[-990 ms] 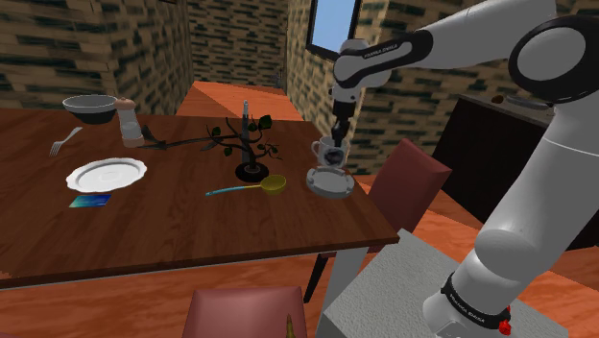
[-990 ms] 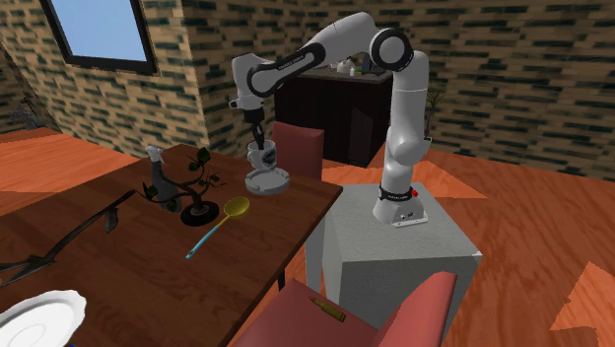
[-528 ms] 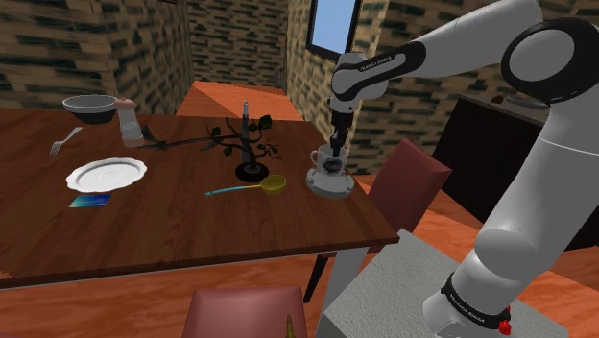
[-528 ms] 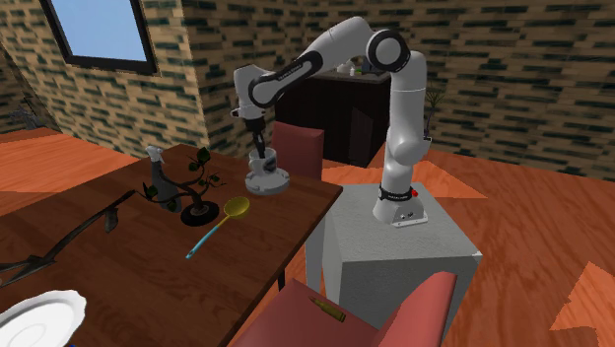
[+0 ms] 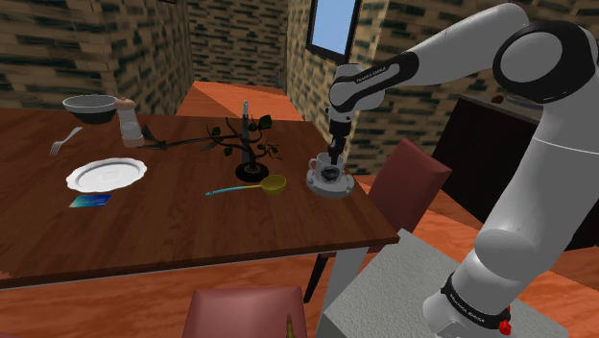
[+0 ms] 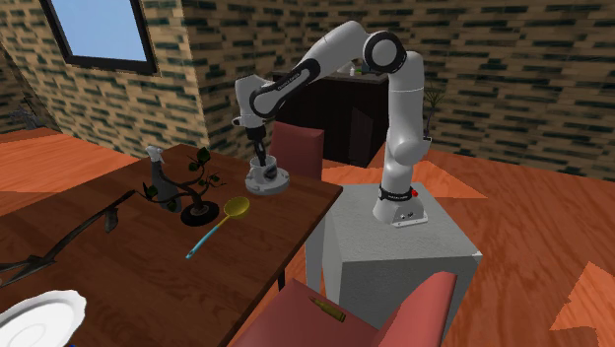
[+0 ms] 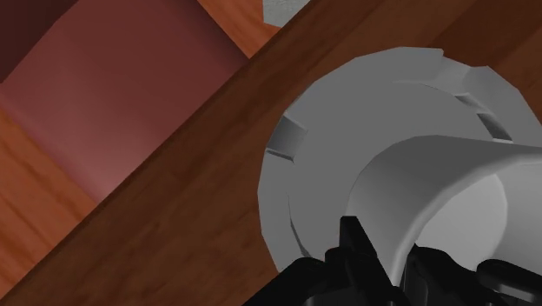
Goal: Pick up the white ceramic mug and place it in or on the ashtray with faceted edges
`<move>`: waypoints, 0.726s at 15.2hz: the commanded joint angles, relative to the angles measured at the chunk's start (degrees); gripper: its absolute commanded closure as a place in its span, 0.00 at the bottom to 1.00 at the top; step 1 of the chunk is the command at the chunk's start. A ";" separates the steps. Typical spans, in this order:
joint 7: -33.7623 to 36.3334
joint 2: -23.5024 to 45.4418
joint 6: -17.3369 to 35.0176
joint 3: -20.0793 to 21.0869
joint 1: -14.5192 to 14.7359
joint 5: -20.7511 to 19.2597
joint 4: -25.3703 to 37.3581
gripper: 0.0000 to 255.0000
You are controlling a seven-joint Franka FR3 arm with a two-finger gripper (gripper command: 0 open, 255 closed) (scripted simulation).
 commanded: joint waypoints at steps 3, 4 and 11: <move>0.00 0.05 0.11 -0.01 0.00 -0.01 -0.14 1.00; 0.00 0.05 0.11 -0.01 0.00 -0.01 -0.14 1.00; 0.00 0.05 0.11 -0.01 0.00 -0.01 -0.14 0.00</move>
